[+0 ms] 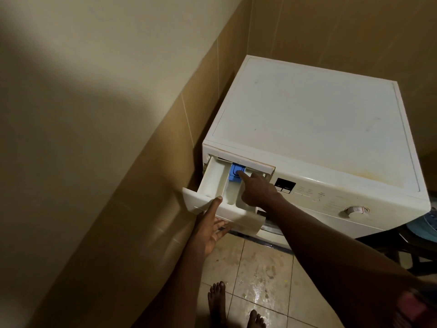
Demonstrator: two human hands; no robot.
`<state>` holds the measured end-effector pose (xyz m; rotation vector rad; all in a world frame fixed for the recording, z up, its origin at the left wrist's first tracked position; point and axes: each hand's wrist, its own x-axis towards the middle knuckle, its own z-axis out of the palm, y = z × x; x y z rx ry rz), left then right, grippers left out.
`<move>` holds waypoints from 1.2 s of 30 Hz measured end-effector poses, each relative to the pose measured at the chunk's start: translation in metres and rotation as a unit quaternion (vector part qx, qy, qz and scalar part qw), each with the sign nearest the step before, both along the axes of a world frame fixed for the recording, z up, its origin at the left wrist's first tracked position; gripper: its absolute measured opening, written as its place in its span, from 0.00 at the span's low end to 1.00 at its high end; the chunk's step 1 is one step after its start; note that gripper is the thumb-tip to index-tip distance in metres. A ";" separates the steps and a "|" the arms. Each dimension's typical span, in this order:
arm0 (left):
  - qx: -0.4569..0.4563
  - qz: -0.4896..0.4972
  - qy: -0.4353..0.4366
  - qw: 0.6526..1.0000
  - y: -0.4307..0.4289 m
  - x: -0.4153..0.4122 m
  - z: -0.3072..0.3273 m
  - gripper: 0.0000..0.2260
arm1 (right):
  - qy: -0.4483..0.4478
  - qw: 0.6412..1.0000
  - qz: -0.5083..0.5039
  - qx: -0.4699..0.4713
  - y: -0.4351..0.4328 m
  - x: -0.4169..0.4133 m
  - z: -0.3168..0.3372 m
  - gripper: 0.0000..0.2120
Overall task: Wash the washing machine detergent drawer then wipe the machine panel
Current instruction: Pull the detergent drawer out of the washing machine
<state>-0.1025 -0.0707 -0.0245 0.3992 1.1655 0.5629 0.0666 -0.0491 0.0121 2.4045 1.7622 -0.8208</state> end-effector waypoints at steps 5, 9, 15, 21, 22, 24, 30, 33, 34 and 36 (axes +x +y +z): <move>0.009 -0.024 0.012 1.000 0.002 -0.002 -0.002 0.26 | -0.021 0.999 0.009 -0.025 0.004 0.002 -0.005 0.37; 0.023 -0.048 0.032 0.998 0.003 -0.003 -0.006 0.28 | -0.054 0.998 0.019 -0.029 0.002 -0.003 -0.010 0.37; 0.023 -0.059 0.042 0.997 0.005 -0.004 -0.006 0.29 | -0.104 0.994 0.016 -0.031 0.004 -0.009 -0.007 0.34; 0.003 -0.024 0.037 0.999 0.008 -0.002 0.003 0.24 | -0.137 0.990 0.022 -0.032 0.010 -0.013 -0.002 0.33; 0.000 -0.016 0.035 0.999 0.008 -0.001 0.006 0.24 | -0.135 0.990 0.020 -0.035 0.010 -0.013 -0.002 0.33; -0.005 -0.006 0.035 0.999 0.007 0.000 0.009 0.23 | -0.124 0.991 0.011 -0.039 0.009 -0.012 -0.003 0.33; -0.010 0.008 0.039 0.999 -0.004 -0.004 0.012 0.23 | -0.115 0.993 0.008 -0.030 -0.002 -0.019 -0.003 0.34; -0.016 0.015 0.043 0.999 -0.010 -0.009 0.017 0.21 | -0.117 0.993 0.017 -0.025 -0.009 -0.024 -0.001 0.34; -0.017 0.016 0.043 0.999 -0.013 -0.011 0.019 0.21 | -0.115 0.993 0.022 -0.025 -0.012 -0.025 0.000 0.34; -0.017 0.015 0.045 0.999 -0.021 -0.014 0.022 0.21 | -0.108 0.993 0.033 -0.022 -0.019 -0.027 0.003 0.35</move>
